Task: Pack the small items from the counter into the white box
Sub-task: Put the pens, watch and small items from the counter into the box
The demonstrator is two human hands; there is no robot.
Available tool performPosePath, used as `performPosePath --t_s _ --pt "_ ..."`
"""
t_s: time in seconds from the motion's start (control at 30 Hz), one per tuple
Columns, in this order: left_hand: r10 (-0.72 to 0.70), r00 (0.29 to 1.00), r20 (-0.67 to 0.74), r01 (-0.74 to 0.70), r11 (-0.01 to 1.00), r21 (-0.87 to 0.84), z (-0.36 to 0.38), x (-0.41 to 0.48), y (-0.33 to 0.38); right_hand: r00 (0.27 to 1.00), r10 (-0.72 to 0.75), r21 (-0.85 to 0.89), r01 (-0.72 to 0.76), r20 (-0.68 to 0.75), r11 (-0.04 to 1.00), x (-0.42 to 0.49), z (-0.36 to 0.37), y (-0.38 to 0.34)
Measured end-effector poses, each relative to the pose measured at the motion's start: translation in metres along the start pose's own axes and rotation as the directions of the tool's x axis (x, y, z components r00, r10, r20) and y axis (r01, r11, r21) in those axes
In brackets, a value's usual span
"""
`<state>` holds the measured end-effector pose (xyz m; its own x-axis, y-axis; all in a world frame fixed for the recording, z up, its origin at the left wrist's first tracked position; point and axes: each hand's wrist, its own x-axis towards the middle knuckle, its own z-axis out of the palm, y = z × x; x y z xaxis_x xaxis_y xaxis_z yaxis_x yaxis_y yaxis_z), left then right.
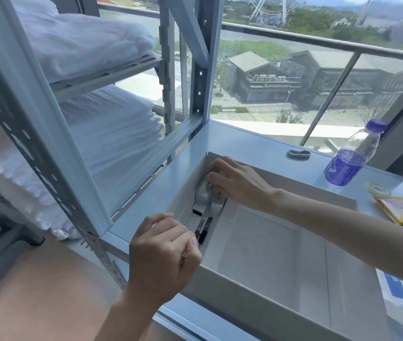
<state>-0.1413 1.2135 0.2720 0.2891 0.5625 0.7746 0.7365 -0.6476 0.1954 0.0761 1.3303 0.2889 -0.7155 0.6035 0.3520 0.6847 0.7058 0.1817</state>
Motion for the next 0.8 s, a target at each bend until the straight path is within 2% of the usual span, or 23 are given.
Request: performPosePath --t_s 0.13,0.27,0.43,0.6,0.8 --pt "-0.006 1.0 -0.002 0.006 1.0 0.004 0.0 0.0 -0.001 0.992 0.086 0.089 -0.094 0.096 0.992 0.001 0.0 0.0" --pt "-0.002 1.0 0.01 0.002 1.0 -0.001 0.001 0.001 -0.001 0.978 0.134 0.104 -0.151 0.16 0.983 -0.001 -0.007 -0.001" --pt "0.044 0.993 0.108 -0.05 0.997 0.054 -0.005 0.003 0.0 0.96 0.176 0.104 -0.202 0.216 0.974 -0.012 -0.018 -0.006" --pt "0.083 0.976 0.199 -0.096 0.994 0.057 -0.007 0.014 0.013 0.954 0.234 0.109 -0.257 0.186 0.96 -0.042 -0.051 -0.012" --pt "0.179 0.95 0.256 -0.17 0.984 -0.059 0.0 0.02 0.045 0.884 0.435 0.119 -0.457 0.168 0.882 -0.097 -0.09 -0.011"
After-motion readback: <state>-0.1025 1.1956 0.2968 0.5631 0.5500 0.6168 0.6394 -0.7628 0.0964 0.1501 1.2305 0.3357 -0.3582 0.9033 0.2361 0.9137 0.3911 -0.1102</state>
